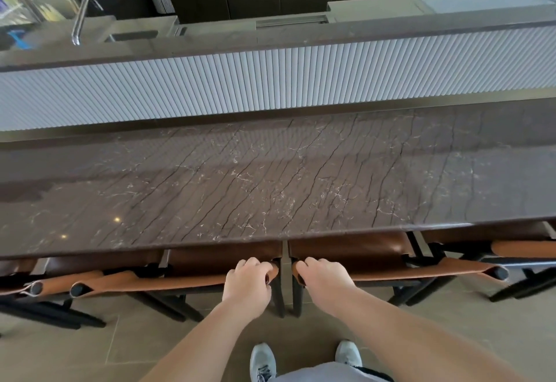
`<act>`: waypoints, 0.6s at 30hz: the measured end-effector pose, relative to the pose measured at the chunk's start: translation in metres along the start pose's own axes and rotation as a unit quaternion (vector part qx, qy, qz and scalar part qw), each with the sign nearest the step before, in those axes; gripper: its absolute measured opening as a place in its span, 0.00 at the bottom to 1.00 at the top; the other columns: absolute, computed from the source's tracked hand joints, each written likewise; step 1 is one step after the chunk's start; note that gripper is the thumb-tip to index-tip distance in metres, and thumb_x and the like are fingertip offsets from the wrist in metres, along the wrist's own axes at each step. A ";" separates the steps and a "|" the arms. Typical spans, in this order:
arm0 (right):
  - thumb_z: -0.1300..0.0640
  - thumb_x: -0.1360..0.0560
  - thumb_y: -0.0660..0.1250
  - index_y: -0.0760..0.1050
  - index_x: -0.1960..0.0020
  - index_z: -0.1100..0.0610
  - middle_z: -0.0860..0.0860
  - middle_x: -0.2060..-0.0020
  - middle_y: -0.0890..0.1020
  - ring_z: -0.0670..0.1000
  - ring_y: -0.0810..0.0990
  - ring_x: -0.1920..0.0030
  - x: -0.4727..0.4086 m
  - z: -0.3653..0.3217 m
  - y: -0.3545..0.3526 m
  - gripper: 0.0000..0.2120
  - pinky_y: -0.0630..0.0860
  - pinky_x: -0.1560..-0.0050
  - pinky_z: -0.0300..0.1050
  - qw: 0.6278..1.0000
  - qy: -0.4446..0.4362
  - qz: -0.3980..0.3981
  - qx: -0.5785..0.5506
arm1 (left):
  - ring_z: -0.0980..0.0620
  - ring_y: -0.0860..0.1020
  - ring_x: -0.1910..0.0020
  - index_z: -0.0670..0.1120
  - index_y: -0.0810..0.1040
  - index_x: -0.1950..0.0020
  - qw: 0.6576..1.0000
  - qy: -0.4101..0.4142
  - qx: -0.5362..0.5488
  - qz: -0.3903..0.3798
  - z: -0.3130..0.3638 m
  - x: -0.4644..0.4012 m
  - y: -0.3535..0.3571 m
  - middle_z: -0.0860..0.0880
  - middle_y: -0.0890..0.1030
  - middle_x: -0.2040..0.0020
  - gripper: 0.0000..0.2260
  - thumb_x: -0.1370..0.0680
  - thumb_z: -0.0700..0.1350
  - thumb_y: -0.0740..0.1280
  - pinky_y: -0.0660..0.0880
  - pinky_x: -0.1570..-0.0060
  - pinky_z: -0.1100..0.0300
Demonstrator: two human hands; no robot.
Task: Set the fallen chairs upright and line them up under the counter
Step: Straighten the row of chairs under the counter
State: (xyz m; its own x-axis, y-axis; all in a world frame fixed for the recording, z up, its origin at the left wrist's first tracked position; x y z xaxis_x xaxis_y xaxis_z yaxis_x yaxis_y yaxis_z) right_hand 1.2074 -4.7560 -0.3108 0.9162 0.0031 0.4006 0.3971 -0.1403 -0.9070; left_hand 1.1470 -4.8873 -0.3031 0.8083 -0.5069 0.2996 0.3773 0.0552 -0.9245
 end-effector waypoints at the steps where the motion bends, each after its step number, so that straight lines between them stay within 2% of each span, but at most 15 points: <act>1: 0.63 0.25 0.66 0.67 0.34 0.54 0.53 0.44 0.75 0.58 0.78 0.46 0.001 0.002 -0.002 0.21 0.74 0.56 0.51 1.000 0.002 0.002 -0.015 | 0.51 0.72 0.40 0.55 0.75 0.34 0.998 -0.023 0.055 0.015 0.000 0.004 -0.003 0.55 0.76 0.40 0.15 0.22 0.49 0.66 0.71 0.42 0.55; 4: 0.54 0.22 0.63 0.69 0.35 0.51 0.51 0.45 0.75 0.58 0.78 0.44 0.004 0.015 -0.007 0.16 0.75 0.52 0.52 0.995 0.014 -0.002 -0.096 | 0.55 0.73 0.43 0.54 0.78 0.38 0.972 -0.071 0.210 0.075 0.010 0.013 -0.012 0.57 0.77 0.43 0.13 0.22 0.49 0.67 0.72 0.41 0.57; 7: 0.48 0.23 0.62 0.69 0.33 0.48 0.48 0.42 0.75 0.54 0.77 0.44 0.008 0.032 -0.011 0.19 0.74 0.46 0.48 0.978 0.026 -0.005 -0.208 | 0.59 0.77 0.48 0.56 0.78 0.42 0.933 -0.110 0.335 0.075 0.026 0.013 -0.014 0.58 0.78 0.46 0.09 0.22 0.48 0.68 0.74 0.46 0.62; 8: 0.47 0.23 0.63 0.70 0.33 0.48 0.47 0.42 0.75 0.52 0.77 0.45 0.010 0.039 -0.013 0.19 0.73 0.46 0.45 0.968 0.034 -0.002 -0.248 | 0.60 0.78 0.49 0.57 0.78 0.45 0.913 -0.130 0.379 0.074 0.031 0.012 -0.015 0.57 0.79 0.47 0.07 0.22 0.48 0.68 0.75 0.47 0.62; 10: 0.45 0.23 0.65 0.72 0.35 0.47 0.44 0.44 0.78 0.47 0.77 0.50 0.015 0.055 -0.019 0.17 0.72 0.52 0.38 0.940 0.059 0.009 -0.337 | 0.58 0.79 0.50 0.58 0.79 0.49 0.862 -0.175 0.468 0.085 0.038 0.010 -0.017 0.56 0.81 0.49 0.05 0.22 0.48 0.68 0.76 0.48 0.59; 11: 0.45 0.23 0.66 0.73 0.38 0.47 0.43 0.48 0.79 0.46 0.78 0.54 0.018 0.064 -0.022 0.15 0.71 0.57 0.34 0.917 0.071 0.016 -0.391 | 0.57 0.80 0.50 0.57 0.79 0.49 0.836 -0.195 0.504 0.095 0.041 0.010 -0.019 0.56 0.82 0.50 0.04 0.22 0.48 0.67 0.76 0.48 0.58; 13: 0.50 0.23 0.68 0.76 0.42 0.49 0.44 0.54 0.81 0.44 0.80 0.58 0.025 0.085 -0.024 0.10 0.73 0.64 0.30 0.850 0.105 0.025 -0.515 | 0.57 0.81 0.51 0.55 0.81 0.49 0.783 -0.227 0.568 0.114 0.048 0.009 -0.019 0.54 0.84 0.51 0.04 0.22 0.49 0.67 0.76 0.48 0.57; 16: 0.56 0.23 0.67 0.78 0.45 0.50 0.49 0.54 0.85 0.48 0.85 0.56 0.036 0.115 -0.023 0.08 0.81 0.58 0.39 0.743 0.154 0.017 -0.651 | 0.56 0.84 0.54 0.52 0.83 0.48 0.698 -0.253 0.656 0.134 0.062 0.008 -0.017 0.53 0.86 0.54 0.05 0.22 0.49 0.68 0.76 0.52 0.57; 18: 0.58 0.22 0.66 0.79 0.46 0.51 0.50 0.54 0.86 0.49 0.85 0.56 0.042 0.133 -0.023 0.07 0.80 0.59 0.40 0.697 0.162 0.020 -0.698 | 0.55 0.85 0.55 0.50 0.83 0.48 0.656 -0.257 0.697 0.134 0.075 0.008 -0.017 0.52 0.86 0.54 0.06 0.23 0.49 0.70 0.76 0.53 0.56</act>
State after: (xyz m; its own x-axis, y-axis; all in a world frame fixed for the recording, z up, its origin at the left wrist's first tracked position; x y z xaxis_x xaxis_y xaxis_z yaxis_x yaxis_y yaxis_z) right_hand 1.2441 -4.6208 -0.2897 0.7751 -0.2203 0.5922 -0.2750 -0.9614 0.0022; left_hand 1.1807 -4.8283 -0.2670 0.8402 0.0184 0.5420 -0.0522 0.9975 0.0469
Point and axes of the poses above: each hand's wrist, its own x-axis away from the middle knuckle, its own y-axis out of the palm, z = x × y, the point moved 8 cm from there along -x, towards the middle knuckle
